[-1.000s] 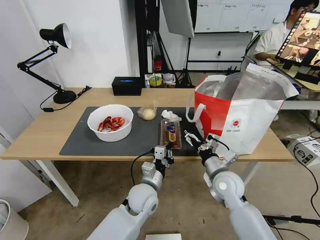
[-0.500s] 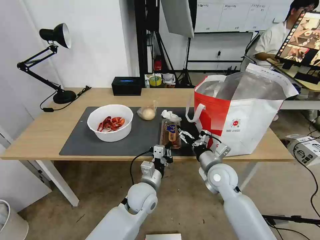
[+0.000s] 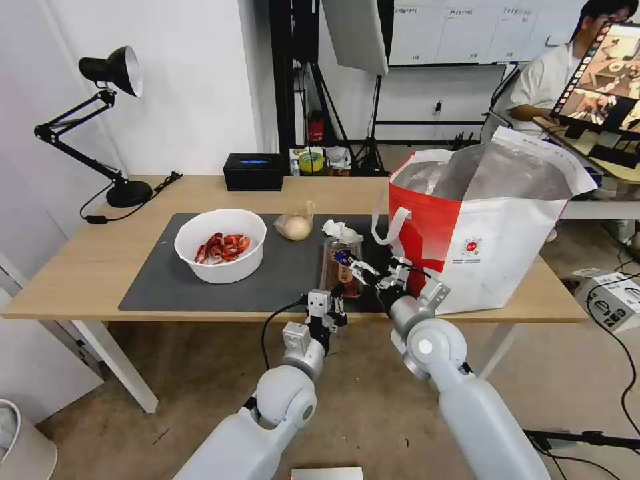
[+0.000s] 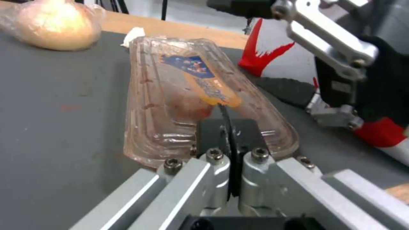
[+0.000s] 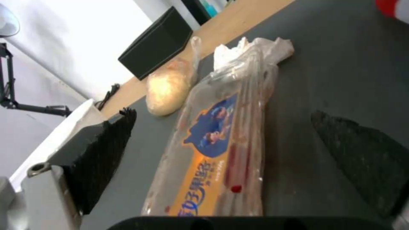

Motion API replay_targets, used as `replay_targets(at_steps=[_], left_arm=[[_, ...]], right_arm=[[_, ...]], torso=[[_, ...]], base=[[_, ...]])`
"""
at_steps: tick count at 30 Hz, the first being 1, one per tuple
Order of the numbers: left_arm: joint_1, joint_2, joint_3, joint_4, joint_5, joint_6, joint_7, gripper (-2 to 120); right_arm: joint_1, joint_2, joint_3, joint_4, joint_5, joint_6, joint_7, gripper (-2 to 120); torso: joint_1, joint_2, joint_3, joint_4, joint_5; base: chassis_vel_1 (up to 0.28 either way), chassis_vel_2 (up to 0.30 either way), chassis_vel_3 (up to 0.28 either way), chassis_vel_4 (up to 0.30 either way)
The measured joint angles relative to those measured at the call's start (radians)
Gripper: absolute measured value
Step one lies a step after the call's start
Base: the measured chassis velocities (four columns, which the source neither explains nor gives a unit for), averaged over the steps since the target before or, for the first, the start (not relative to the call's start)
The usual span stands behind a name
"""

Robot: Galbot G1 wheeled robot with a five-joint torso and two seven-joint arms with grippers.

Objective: Pick up the trash from the table and place it into the takeout bag.

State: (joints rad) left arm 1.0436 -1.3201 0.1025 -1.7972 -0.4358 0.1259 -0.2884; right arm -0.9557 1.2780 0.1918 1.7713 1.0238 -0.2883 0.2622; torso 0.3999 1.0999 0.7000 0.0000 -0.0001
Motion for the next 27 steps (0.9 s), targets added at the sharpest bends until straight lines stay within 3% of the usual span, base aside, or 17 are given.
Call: replay_targets(at_steps=[20,25,27], left_arm=[[0.0,-0.006,0.0,0.007,0.002,-0.001,-0.001,0],[0.0,-0.004,0.0,0.007,0.002,-0.001,-0.001,0],[0.001,-0.002,0.0,0.005,0.002,-0.002,-0.001,0]], right_arm=[[0.028,0.014,-0.031,-0.044,0.0,-0.004,0.01,100],[0.029,0.015,-0.032,-0.051,0.001,-0.004,0.011,92],[0.031,0.017,-0.033,-0.055,0.001,-0.006,0.016,82]], torso=[[0.0,0.0,0.0,0.0,0.0002],[0.0,0.0,0.0,0.0,0.0001],[0.0,0.0,0.0,0.0,0.0]], base=[[0.0,0.0,0.0,0.0],[0.0,0.0,0.0,0.0],[0.0,0.0,0.0,0.0]])
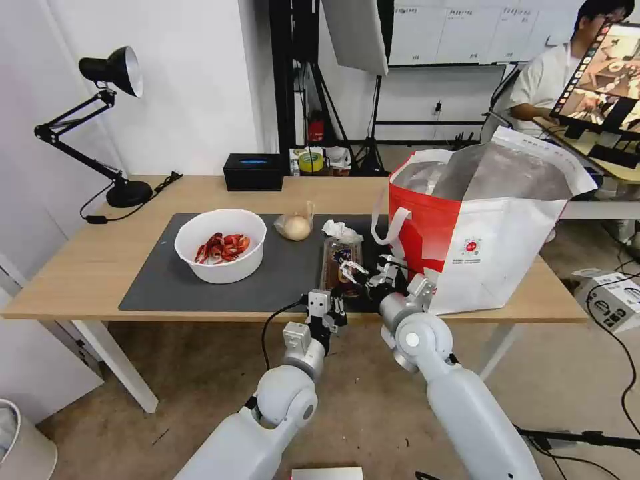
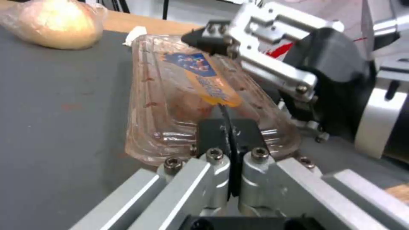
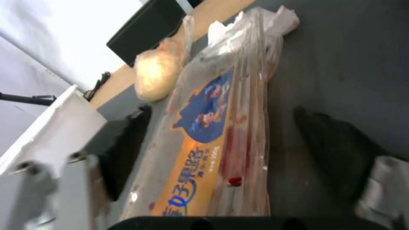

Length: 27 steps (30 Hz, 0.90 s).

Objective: Pick up the trash from the table and place it into the takeout bag.

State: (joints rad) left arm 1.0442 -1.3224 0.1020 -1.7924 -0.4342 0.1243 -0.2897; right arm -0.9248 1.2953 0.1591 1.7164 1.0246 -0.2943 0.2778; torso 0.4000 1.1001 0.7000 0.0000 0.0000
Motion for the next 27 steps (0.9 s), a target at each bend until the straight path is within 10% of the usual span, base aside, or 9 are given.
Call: replay_targets(at_steps=[21,27], left_arm=[[0.012,0.001,-0.001,-0.014,0.006,-0.018,-0.005,0],[0.012,0.0,0.001,-0.02,0.006,-0.019,-0.024,0]], right_arm=[[-0.037,0.008,0.011,0.015,0.001,-0.029,0.029,3],[-0.038,0.008,0.012,0.018,0.001,-0.03,0.029,0]], torso=[[0.0,0.0,0.0,0.0,0.0],[0.0,0.0,0.0,0.0,0.0]], base=[[0.0,0.0,0.0,0.0],[0.0,0.0,0.0,0.0]])
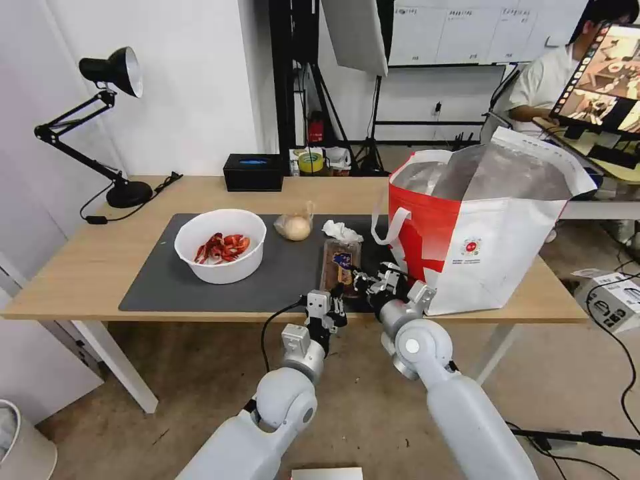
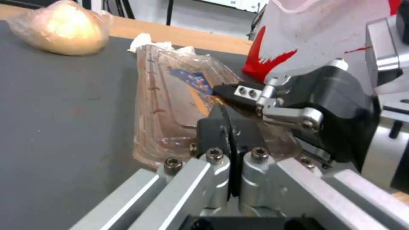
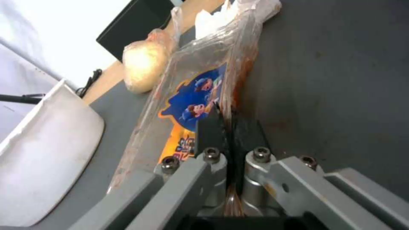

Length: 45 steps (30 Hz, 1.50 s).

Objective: Pick up the trash from the table and place it into the takeout bag.

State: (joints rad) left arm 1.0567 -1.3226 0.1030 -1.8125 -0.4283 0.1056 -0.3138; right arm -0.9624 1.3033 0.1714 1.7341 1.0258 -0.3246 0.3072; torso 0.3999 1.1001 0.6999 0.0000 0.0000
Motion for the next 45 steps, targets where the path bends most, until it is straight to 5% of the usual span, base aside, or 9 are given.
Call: replay_targets(at_steps=[9,36,45], left_arm=[[0.0,-0.003,-0.011,-0.013,-0.001,-0.018,-0.003,0],[0.057,0.017,-0.186,-0.116,0.098,-0.088,0.057,98],[0.127,0.036,-0.257,-0.17,0.119,-0.115,0.06,100]], right_arm=[[0.0,0.0,0.004,0.0,0.0,-0.001,0.0,0],[-0.014,-0.022,0.018,0.043,-0.061,0.0,-0.05,0],[-0.013,-0.038,-0.007,0.07,-0.084,0.002,-0.082,0]], torso=[[0.0,0.0,0.0,0.0,0.0],[0.0,0.0,0.0,0.0,0.0],[0.0,0.0,0.0,0.0,0.0]], base=[[0.0,0.0,0.0,0.0],[0.0,0.0,0.0,0.0],[0.0,0.0,0.0,0.0]])
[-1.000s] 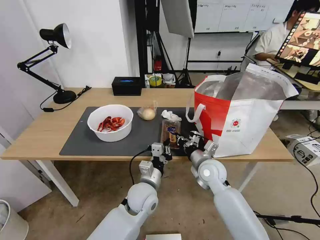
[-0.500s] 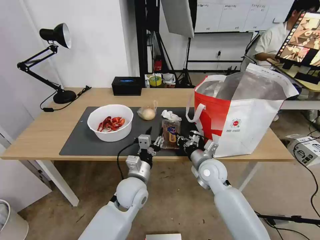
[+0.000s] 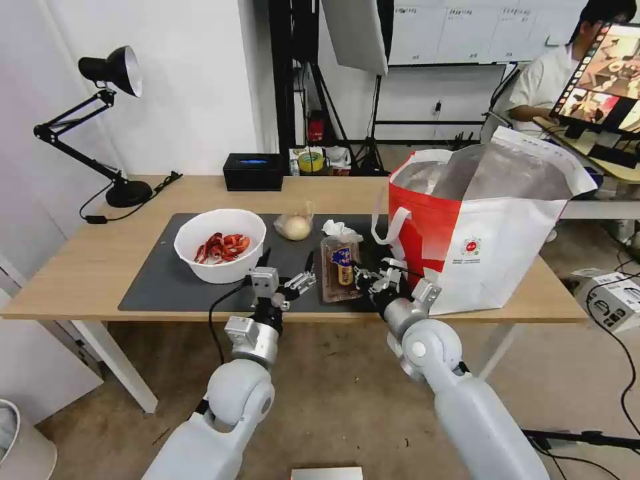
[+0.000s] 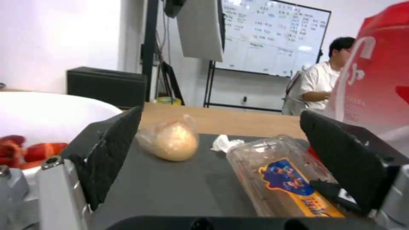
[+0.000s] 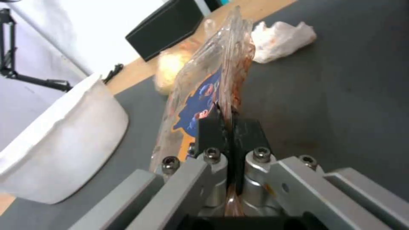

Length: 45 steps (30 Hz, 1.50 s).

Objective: Pick up the trash from the table and place it into the takeout bag.

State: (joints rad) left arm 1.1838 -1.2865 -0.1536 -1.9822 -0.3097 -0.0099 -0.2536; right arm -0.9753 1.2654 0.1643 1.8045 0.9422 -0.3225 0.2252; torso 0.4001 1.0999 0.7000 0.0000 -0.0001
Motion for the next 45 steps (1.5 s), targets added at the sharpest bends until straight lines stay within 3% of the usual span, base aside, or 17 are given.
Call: replay_targets(at_steps=[16,26,45], left_arm=[[0.101,-0.006,-0.062,-0.051,0.031,-0.03,0.0,100],[0.139,-0.019,-0.152,-0.043,0.032,-0.052,0.007,100],[0.193,-0.048,-0.142,-0.048,0.064,-0.06,0.012,100]], right_arm=[[-0.006,-0.04,-0.014,0.063,-0.016,0.003,-0.053,0],[0.002,-0.075,-0.025,0.144,-0.023,0.01,-0.124,0],[0.052,-0.118,-0.007,0.259,-0.045,0.116,-0.226,0]], torso=[[0.0,0.0,0.0,0.0,0.0],[0.0,0.0,0.0,0.0,0.0001],[0.0,0.0,0.0,0.0,0.0002]], base=[[0.0,0.0,0.0,0.0],[0.0,0.0,0.0,0.0],[0.0,0.0,0.0,0.0]])
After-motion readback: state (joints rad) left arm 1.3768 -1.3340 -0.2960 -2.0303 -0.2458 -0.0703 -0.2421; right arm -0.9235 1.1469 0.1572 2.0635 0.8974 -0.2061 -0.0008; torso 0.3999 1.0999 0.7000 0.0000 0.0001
